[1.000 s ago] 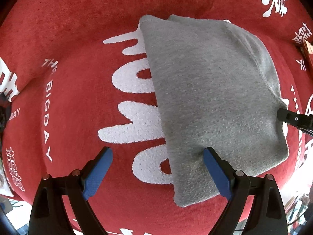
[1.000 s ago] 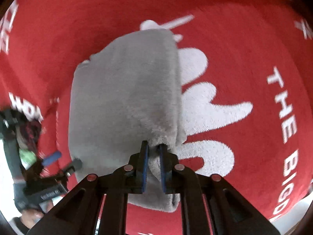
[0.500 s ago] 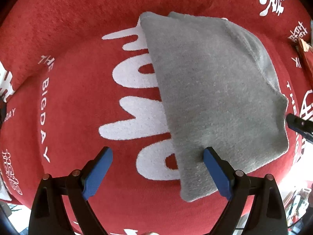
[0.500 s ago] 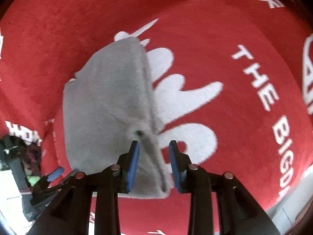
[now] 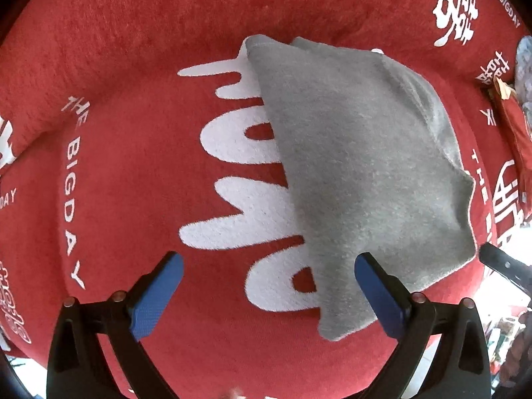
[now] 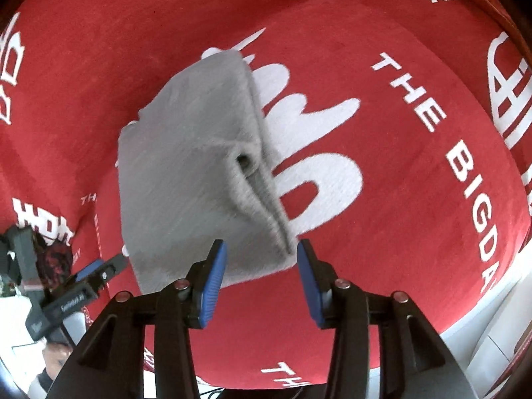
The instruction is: Fold small clothes
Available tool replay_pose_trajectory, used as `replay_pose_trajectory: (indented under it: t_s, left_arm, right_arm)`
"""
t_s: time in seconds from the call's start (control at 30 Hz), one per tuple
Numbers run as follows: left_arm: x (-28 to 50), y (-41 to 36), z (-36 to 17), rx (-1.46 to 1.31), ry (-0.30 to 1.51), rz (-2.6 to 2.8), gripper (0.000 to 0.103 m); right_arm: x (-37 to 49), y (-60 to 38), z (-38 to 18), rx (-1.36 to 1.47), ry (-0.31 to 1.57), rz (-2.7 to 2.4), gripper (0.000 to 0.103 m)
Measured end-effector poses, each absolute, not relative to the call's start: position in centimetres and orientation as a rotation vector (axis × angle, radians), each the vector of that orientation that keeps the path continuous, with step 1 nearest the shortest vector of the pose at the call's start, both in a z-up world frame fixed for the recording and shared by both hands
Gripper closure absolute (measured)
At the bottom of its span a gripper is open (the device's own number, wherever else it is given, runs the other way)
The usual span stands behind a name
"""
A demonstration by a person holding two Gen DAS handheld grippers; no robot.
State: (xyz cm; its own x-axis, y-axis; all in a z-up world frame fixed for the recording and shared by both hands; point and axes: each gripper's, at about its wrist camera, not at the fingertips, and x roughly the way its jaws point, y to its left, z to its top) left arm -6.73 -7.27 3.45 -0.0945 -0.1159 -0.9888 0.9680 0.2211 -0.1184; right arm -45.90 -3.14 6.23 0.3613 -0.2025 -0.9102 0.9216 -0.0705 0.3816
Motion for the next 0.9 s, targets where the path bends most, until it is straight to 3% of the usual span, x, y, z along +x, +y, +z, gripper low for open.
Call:
replay_pose_trajectory:
  t_s: [0.37,0.67,0.77,0.9]
  left_arm:
    - [-4.7,-7.3,1.8,0.892,1.382,-1.102,0.000]
    - [-2.7,-10.2,2.8,0.781,1.393,-1.038,0.000]
    - [-2.6,-11.9,2.3,0.772,1.404,-1.040,0.000]
    - [-3.4,-14.1,1.2,0.735,1.468,-1.087,0.000]
  right_arm:
    - [-45.2,-2.7,6.1,1.306,0.739,-1.056,0.055]
    - [-47.1,-8.7,7.1,1.267,0.728,-0.971,0.055]
    - [-48.2,-12.1,6.7,1.278,0.735,-0.924,0.047]
    - [-48.9,-15.6,4.8,1.342,0.729,-0.810,0.046]
